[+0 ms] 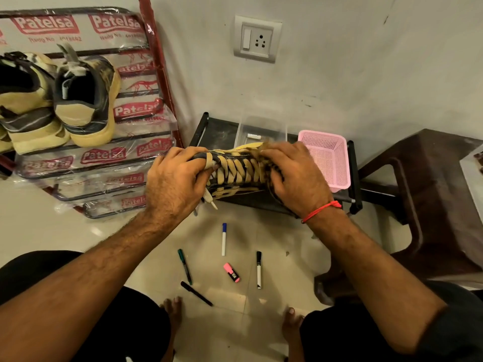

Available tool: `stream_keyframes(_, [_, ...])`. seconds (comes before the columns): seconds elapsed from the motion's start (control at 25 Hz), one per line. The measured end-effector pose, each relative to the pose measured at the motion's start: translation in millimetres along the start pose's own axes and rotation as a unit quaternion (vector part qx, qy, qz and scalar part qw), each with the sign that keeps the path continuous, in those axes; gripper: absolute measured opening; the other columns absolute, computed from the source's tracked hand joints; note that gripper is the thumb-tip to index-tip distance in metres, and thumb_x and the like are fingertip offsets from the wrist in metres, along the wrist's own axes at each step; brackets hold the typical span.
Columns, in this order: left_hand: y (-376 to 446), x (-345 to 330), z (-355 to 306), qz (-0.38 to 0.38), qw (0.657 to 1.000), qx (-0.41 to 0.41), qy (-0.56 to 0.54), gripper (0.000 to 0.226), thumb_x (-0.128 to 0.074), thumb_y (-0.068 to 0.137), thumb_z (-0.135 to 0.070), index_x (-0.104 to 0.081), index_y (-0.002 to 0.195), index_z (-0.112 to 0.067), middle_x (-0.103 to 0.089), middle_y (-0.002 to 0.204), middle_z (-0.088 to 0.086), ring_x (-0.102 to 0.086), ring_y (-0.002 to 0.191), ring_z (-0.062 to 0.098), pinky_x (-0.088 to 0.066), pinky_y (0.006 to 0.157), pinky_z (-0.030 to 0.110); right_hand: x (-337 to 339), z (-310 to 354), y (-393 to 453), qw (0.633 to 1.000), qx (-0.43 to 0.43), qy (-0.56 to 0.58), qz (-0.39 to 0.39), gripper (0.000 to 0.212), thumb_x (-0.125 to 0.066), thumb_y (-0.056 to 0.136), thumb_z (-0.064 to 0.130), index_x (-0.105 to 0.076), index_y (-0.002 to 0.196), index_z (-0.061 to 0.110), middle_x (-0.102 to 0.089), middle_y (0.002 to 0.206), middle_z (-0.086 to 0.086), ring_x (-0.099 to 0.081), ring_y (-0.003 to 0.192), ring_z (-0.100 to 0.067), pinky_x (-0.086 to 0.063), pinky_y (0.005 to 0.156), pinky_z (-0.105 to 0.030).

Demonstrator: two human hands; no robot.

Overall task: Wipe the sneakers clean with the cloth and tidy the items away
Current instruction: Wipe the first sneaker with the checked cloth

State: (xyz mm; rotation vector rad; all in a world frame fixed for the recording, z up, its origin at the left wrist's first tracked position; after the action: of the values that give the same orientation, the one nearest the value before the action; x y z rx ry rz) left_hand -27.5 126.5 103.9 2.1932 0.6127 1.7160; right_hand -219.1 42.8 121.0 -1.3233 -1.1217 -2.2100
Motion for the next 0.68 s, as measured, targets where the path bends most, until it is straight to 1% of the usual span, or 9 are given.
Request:
stream_keyframes(0.08, [1, 2, 5, -0.005, 1.000, 0.001, 0.009, 0.036, -0.048, 0.097, -0.041, -0.076, 0.103, -0.019, -0.071, 0.118, 0.000, -0.062, 0.099, 0.028, -0.049, 0.077, 0.044, 9, -33, 2, 0.998, -0.063, -0.023, -0.016, 0.036, -0.060, 0.084, -0.001, -0.065, 0.119, 0.007, -0.064, 0.116, -0.011, -0.053, 0.100, -0.032, -0.045, 0.092, -0.040])
stream_keyframes(0.16, [4, 3, 9, -0.001, 1.000, 0.018, -0.014, 0.033, -0.052, 0.099, -0.040, -0.076, 0.105, -0.019, -0.071, 0.117, -0.001, -0.063, 0.099, 0.027, -0.052, 0.077, 0.046, 13, -49, 0, 0.994, -0.107, -0.008, -0.013, 0.035, -0.061, 0.087, 0.003, -0.064, 0.121, 0.011, -0.064, 0.116, -0.009, -0.054, 0.105, -0.029, -0.039, 0.096, -0.031])
stream_keyframes(0.24, [5, 4, 12, 0.000, 0.998, 0.057, -0.041, 0.030, -0.057, 0.098, -0.041, -0.076, 0.105, -0.019, -0.072, 0.113, -0.002, -0.064, 0.097, 0.026, -0.054, 0.076, 0.047, 14, -41, 0, 0.994, -0.107, 0.027, -0.013, 0.038, -0.062, 0.089, 0.007, -0.062, 0.126, 0.013, -0.063, 0.120, -0.006, -0.053, 0.111, -0.024, -0.034, 0.098, -0.023])
stream_keyframes(0.32, [4, 2, 18, 0.001, 0.989, 0.122, -0.078, 0.030, -0.058, 0.097, -0.045, -0.076, 0.108, -0.023, -0.072, 0.110, -0.006, -0.065, 0.096, 0.023, -0.055, 0.076, 0.046, 11, -26, 0, 0.995, -0.089, 0.043, -0.008, 0.039, -0.062, 0.090, 0.008, -0.060, 0.128, 0.012, -0.061, 0.124, -0.007, -0.051, 0.114, -0.023, -0.031, 0.099, -0.021])
stream_keyframes(0.4, [2, -2, 30, 0.004, 0.972, 0.191, -0.138, 0.029, -0.060, 0.097, -0.048, -0.075, 0.112, -0.028, -0.072, 0.107, -0.009, -0.066, 0.097, 0.022, -0.057, 0.079, 0.048, 1, -8, -3, 0.997, -0.062, 0.042, 0.015, 0.038, -0.062, 0.089, 0.008, -0.060, 0.127, 0.010, -0.061, 0.124, -0.009, -0.051, 0.114, -0.024, -0.032, 0.099, -0.021])
stream_keyframes(0.44, [2, -4, 37, 0.008, 0.965, 0.211, -0.158, 0.029, -0.060, 0.096, -0.049, -0.074, 0.113, -0.030, -0.073, 0.107, -0.010, -0.067, 0.097, 0.021, -0.058, 0.081, 0.049, -5, 0, -6, 0.998, -0.048, 0.038, 0.026, 0.037, -0.063, 0.089, 0.007, -0.061, 0.126, 0.010, -0.061, 0.123, -0.009, -0.052, 0.113, -0.024, -0.033, 0.098, -0.022])
stream_keyframes(0.56, [2, -9, 44, 0.026, 0.959, 0.218, -0.180, 0.030, -0.061, 0.095, -0.051, -0.074, 0.113, -0.031, -0.074, 0.104, -0.011, -0.069, 0.097, 0.020, -0.058, 0.082, 0.049, -7, 5, -7, 0.999, -0.031, 0.033, 0.027, 0.036, -0.064, 0.088, 0.007, -0.062, 0.124, 0.008, -0.062, 0.121, -0.010, -0.053, 0.112, -0.026, -0.034, 0.097, -0.024])
stream_keyframes(0.6, [3, -10, 40, 0.033, 0.959, 0.207, -0.190, 0.030, -0.061, 0.094, -0.051, -0.074, 0.112, -0.030, -0.073, 0.102, -0.012, -0.069, 0.095, 0.019, -0.059, 0.081, 0.048, -3, 3, -5, 0.999, -0.028, 0.030, 0.018, 0.036, -0.064, 0.087, 0.006, -0.062, 0.123, 0.007, -0.062, 0.121, -0.010, -0.052, 0.112, -0.026, -0.033, 0.098, -0.024])
stream_keyframes(0.68, [3, -9, 22, 0.046, 0.967, 0.157, -0.196, 0.032, -0.061, 0.094, -0.048, -0.076, 0.110, -0.025, -0.072, 0.098, -0.012, -0.069, 0.092, 0.017, -0.060, 0.078, 0.046, 3, -2, -2, 1.000, -0.025, 0.018, 0.000, 0.037, -0.064, 0.086, 0.003, -0.062, 0.123, 0.006, -0.062, 0.122, -0.011, -0.052, 0.111, -0.028, -0.036, 0.099, -0.027])
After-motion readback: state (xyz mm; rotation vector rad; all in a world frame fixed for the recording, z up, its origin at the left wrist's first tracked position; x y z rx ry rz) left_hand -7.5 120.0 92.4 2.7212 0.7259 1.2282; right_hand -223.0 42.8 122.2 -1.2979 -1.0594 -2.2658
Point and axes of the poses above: each hand's wrist, its own y-axis towards the middle knuckle, its own x-axis out of the back of the hand, z = x × y, the point moved 8 cm from there along y, towards the middle knuckle
